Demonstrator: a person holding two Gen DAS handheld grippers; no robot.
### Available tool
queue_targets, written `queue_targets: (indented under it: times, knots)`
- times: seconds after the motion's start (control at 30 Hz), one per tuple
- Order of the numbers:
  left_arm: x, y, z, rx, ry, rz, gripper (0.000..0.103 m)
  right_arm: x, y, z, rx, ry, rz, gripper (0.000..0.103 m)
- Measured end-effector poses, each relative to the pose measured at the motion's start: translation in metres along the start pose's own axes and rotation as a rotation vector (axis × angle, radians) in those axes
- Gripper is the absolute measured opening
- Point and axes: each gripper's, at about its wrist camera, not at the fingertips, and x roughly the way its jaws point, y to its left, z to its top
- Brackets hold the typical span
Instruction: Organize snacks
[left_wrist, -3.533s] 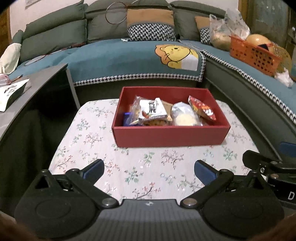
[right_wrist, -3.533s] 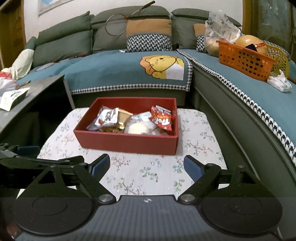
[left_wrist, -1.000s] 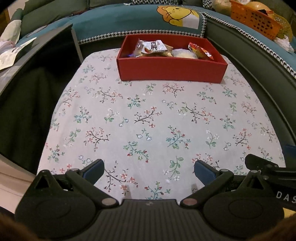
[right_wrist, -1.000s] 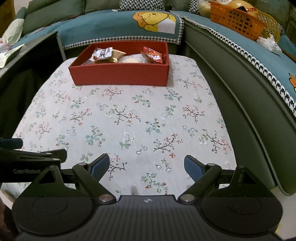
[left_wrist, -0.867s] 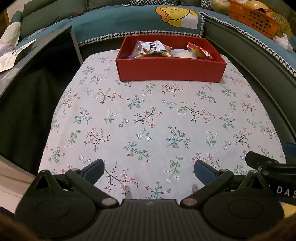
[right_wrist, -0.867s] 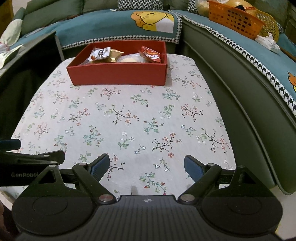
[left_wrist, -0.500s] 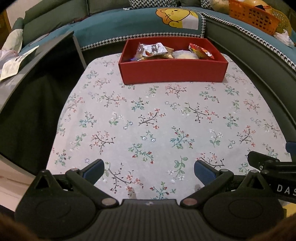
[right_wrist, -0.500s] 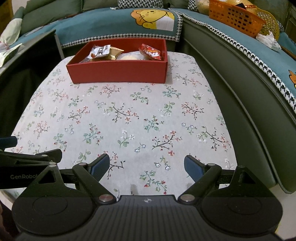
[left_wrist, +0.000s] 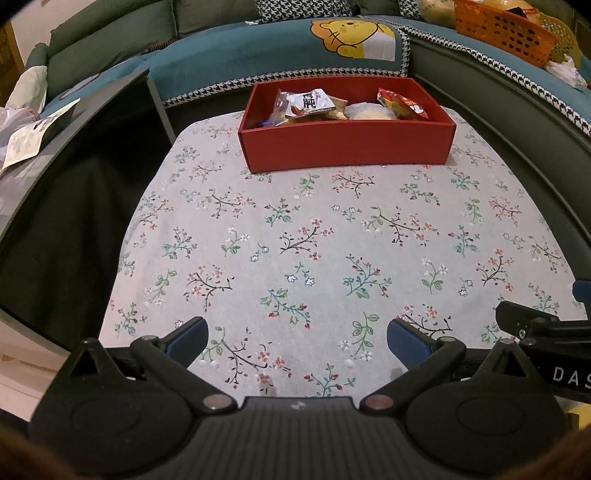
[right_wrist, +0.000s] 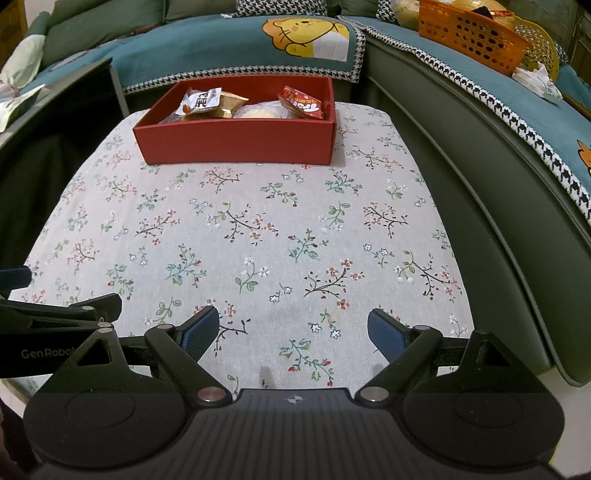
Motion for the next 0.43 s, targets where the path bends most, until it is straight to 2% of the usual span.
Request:
queue_targets:
  times: [0.3,0.43]
  knots:
    - [-0.0023,0.0003,0.0011,-0.004,-0.006,-0.009,0.103,-0.0008,-0.0024,0.0013,0.005,-0.008,0.004,0.092]
    - [-0.0034,0.0017,0.0007,-0.011,-0.008,0.004,0.103,-0.0006,-0.0092,0.0026,0.027,-0.014,0.004,0.095]
